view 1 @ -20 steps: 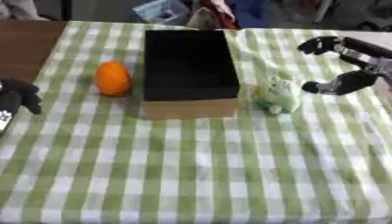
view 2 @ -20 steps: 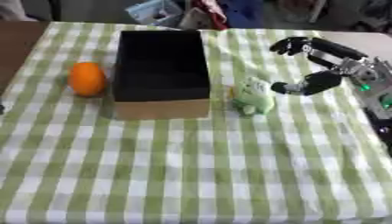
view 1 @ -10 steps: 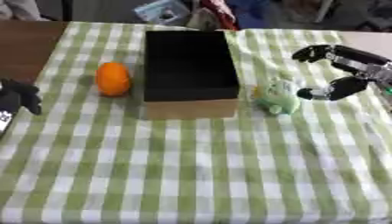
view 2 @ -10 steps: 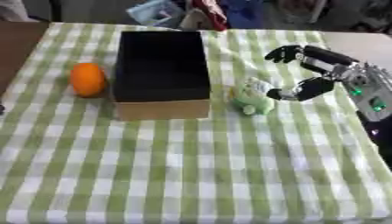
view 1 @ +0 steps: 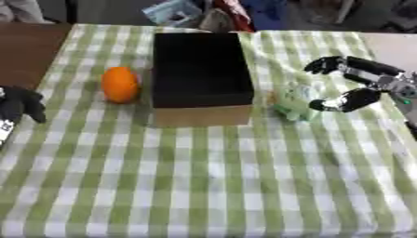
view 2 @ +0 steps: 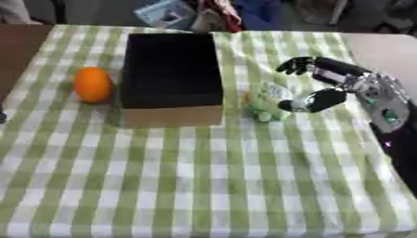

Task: Pick up objects on the table and place them in the box.

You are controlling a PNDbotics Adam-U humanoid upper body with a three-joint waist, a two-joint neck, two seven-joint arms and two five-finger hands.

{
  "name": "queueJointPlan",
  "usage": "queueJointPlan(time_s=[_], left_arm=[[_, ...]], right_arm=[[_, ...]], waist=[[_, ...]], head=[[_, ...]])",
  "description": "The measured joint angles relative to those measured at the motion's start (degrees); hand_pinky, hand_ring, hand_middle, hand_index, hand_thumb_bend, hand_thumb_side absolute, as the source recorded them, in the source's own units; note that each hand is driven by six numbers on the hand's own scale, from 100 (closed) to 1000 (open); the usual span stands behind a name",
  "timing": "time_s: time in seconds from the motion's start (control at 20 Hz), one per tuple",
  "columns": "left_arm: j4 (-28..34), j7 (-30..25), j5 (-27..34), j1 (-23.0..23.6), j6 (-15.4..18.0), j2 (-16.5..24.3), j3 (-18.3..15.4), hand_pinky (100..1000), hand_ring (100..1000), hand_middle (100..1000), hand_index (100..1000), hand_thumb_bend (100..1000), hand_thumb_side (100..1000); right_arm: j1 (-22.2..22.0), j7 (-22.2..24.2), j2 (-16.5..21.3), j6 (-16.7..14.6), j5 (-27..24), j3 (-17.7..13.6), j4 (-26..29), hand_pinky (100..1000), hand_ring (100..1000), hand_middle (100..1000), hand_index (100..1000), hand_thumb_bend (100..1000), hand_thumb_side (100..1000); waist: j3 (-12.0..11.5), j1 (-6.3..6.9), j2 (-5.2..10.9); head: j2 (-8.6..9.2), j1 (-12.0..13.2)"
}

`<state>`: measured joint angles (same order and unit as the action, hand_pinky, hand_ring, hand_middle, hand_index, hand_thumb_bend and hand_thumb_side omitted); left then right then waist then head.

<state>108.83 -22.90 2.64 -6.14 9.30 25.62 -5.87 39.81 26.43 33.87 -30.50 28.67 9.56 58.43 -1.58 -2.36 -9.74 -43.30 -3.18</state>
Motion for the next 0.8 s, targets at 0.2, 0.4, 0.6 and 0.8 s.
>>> queueJointPlan(time_s=[0.2, 0.4, 0.6, 0.8], left_arm=[[0.0, 0.0, 0.0, 0.0, 0.0, 0.0, 0.0, 634, 532, 546, 717, 100, 670], [0.0, 0.0, 0.1, 0.0, 0.0, 0.0, 0.0, 633, 532, 546, 717, 100, 671], [0.0, -0.1, 0.1, 0.0, 0.1, 0.0, 0.0, 633, 533, 546, 717, 100, 671], [0.0, -0.2, 0.1, 0.0, 0.1, 0.0, 0.0, 633, 533, 546, 717, 100, 672]], right_arm=[[0.1, -0.1, -0.8, -0.2, 1.0, 0.0, -1.0, 858, 875, 894, 938, 452, 622], [0.5, -0.3, -1.5, -0.3, 1.8, 0.0, -2.0, 855, 872, 891, 938, 449, 627], [0.7, -0.6, -2.2, -0.1, 3.1, -0.4, -3.5, 852, 869, 886, 939, 447, 631], [1.0, -1.2, -3.0, -0.1, 4.7, -0.9, -5.1, 850, 868, 885, 940, 446, 637]], waist=[[-0.1, 0.06, 0.01], [-0.2, 0.11, 0.02], [-0.2, 0.11, 0.02], [-0.3, 0.11, 0.02]], head=[[0.00, 0.0], [0.00, 0.0], [0.00, 0.0], [-0.01, 0.0]])
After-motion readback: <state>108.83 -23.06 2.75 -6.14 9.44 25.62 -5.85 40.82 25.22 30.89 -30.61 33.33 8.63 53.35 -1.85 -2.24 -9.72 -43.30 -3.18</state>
